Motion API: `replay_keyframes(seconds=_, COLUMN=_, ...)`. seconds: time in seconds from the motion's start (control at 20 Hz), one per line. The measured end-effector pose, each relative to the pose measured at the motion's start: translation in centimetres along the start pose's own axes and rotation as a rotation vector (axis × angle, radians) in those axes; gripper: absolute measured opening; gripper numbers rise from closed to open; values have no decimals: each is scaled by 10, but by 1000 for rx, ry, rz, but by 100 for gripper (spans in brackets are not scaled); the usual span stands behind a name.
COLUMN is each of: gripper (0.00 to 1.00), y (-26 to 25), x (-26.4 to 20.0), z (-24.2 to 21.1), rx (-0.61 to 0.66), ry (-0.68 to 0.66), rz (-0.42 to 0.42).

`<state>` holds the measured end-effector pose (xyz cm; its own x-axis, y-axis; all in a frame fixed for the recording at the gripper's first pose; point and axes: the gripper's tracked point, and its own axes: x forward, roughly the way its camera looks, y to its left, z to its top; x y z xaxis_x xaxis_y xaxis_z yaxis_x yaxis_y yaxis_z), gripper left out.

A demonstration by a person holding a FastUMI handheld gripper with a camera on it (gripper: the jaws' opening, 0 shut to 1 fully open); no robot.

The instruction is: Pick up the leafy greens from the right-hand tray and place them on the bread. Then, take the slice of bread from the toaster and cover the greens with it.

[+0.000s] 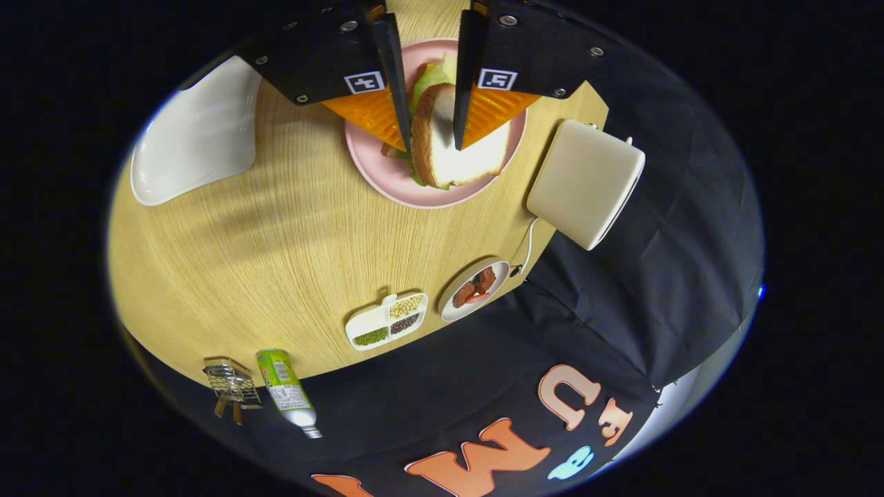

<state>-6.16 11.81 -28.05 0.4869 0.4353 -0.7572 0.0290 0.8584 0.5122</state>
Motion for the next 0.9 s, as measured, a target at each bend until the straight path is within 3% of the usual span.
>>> replay_keyframes(seconds=0.25, gripper=49, y=1, x=-19, z=38, rx=-60, ry=-151, rz=-41)
replay_keyframes(seconds=0.6, gripper=68, y=38, x=-81, z=110, rx=-268, ry=-492, rz=-74)
replay_keyframes(seconds=0.9, gripper=83, y=65, x=-124, z=146, rx=-390, ry=-717, rz=-165)
